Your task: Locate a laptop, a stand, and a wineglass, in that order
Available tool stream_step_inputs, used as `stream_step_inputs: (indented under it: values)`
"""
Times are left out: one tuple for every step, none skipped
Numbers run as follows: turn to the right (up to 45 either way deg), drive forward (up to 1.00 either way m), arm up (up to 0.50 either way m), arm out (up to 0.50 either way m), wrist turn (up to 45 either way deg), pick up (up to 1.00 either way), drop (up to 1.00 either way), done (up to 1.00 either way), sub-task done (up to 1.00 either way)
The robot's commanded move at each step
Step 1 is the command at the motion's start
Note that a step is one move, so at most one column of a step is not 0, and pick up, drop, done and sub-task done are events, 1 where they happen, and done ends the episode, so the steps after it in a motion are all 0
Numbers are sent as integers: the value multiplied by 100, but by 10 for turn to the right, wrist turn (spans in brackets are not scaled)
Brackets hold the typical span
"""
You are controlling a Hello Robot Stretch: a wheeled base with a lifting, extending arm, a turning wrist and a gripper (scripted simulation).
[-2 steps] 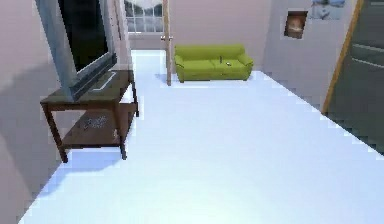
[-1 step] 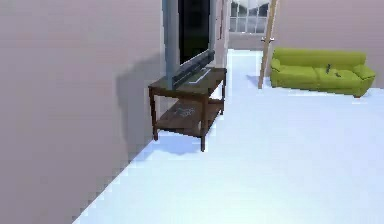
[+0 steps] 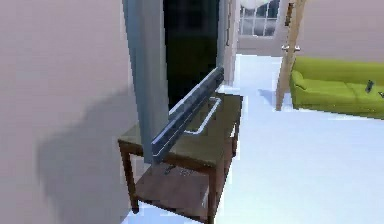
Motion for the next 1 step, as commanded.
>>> stream_step_inputs:
  values:
    - [-120, 0, 0, 0, 0, 0, 0, 0, 0]
